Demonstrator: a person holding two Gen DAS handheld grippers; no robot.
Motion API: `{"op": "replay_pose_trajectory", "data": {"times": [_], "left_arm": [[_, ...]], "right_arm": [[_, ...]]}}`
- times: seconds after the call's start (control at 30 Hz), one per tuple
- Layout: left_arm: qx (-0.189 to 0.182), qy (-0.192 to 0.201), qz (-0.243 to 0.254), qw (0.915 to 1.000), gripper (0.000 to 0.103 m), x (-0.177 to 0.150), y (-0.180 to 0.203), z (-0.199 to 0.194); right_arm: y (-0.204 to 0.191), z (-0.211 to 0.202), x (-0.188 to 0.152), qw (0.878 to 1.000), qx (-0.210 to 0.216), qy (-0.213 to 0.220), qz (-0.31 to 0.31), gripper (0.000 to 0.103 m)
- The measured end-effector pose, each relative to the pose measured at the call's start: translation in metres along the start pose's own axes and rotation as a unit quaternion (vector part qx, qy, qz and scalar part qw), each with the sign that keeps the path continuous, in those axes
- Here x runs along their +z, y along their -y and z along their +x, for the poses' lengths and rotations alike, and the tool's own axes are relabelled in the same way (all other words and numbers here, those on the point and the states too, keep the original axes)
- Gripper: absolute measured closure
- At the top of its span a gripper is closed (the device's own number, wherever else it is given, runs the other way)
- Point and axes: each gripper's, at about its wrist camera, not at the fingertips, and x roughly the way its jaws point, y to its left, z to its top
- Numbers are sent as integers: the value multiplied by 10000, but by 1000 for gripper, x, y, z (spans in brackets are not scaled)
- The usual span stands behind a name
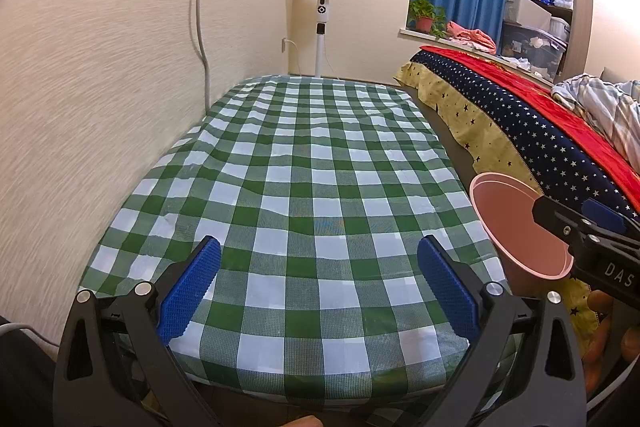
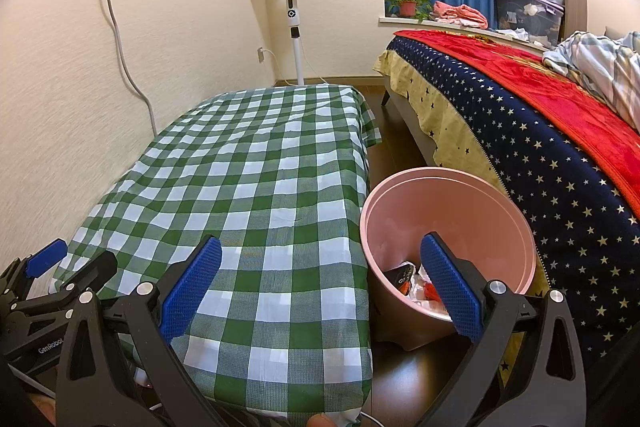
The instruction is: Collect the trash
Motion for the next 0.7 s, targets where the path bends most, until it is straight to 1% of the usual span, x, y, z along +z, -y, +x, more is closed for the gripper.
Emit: {"op": "replay_pose_trajectory", "data": {"times": [0.4,0.7], "left_arm": [[-60,16,35,10000,8,-1,6,-1],[12,-28,-17,10000,8,2,6,2]], "right_arm": [[0,1,-1,10000,1,-15,-14,5],[0,2,-1,10000,5,-19,-16,5]]}}
